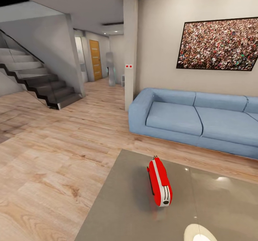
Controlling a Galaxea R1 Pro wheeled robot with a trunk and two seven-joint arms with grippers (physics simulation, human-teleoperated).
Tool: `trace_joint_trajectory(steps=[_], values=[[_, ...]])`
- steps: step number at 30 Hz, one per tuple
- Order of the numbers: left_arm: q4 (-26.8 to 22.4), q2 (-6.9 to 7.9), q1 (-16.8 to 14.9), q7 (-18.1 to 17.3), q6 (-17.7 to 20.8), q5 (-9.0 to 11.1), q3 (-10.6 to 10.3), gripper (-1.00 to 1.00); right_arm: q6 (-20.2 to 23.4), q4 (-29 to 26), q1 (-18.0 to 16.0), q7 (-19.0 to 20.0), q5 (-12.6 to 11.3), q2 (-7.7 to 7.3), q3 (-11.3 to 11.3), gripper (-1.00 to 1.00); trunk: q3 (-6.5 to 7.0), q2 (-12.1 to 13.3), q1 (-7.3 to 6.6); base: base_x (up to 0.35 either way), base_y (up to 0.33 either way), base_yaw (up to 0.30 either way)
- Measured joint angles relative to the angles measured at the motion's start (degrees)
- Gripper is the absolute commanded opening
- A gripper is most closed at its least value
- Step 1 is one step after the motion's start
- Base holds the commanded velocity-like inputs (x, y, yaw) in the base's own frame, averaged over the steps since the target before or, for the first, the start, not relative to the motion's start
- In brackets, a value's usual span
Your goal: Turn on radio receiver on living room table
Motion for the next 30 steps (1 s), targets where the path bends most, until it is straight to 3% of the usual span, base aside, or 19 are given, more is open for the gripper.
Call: trace_joint_trajectory(steps=[17, 30], values=[[0.0, -0.09, 0.0, 0.0, 0.0, 0.0, 0.0, 1.00, -0.3, 0.0, 0.0, 0.0, 0.1, 0.00, 0.2, 1.00, 0.00, 0.0, 0.00, 0.000, 0.000, -0.005], [0.0, -0.07, 0.0, 0.0, 0.0, 0.0, 0.0, 1.00, -0.3, 0.0, 0.0, 0.0, -0.1, 0.00, -0.1, 1.00, 0.32, 0.0, 0.00, 0.000, 0.000, -0.202]])
